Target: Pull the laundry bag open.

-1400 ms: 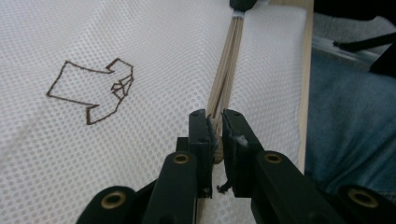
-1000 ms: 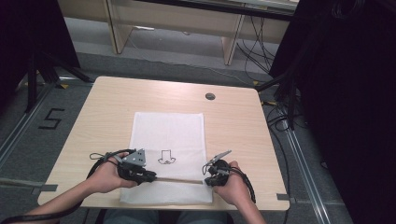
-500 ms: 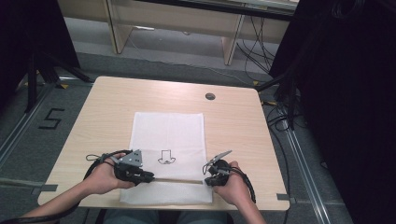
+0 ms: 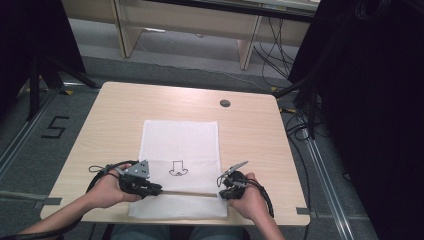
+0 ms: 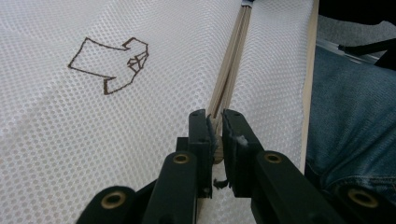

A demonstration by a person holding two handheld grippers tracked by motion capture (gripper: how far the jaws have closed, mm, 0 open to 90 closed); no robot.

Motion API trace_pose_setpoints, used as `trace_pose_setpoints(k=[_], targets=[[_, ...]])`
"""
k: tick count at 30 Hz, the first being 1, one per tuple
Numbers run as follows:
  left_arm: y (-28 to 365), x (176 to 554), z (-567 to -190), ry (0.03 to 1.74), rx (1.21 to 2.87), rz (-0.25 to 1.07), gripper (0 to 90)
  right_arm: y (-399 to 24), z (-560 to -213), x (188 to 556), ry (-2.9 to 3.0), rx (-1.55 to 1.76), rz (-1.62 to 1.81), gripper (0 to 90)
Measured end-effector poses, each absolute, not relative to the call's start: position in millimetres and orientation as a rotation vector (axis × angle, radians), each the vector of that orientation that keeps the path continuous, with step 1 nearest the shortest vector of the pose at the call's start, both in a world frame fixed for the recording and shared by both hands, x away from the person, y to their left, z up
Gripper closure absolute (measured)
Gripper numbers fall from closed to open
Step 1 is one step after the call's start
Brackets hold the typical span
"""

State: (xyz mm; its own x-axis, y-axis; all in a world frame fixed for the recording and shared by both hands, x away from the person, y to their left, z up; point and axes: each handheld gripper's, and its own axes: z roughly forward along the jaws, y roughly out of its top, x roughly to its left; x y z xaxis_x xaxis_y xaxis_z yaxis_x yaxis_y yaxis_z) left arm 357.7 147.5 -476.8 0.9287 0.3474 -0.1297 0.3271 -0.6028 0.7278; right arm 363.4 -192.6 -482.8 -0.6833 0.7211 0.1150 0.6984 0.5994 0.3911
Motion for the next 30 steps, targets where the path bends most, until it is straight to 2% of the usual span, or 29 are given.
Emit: trace_pose_setpoints(k=[30], targets=[[162,355,-478,0.524,2.243,0.024,82.3,-192,-483,364,2.761,1.225,0.635,90.0]])
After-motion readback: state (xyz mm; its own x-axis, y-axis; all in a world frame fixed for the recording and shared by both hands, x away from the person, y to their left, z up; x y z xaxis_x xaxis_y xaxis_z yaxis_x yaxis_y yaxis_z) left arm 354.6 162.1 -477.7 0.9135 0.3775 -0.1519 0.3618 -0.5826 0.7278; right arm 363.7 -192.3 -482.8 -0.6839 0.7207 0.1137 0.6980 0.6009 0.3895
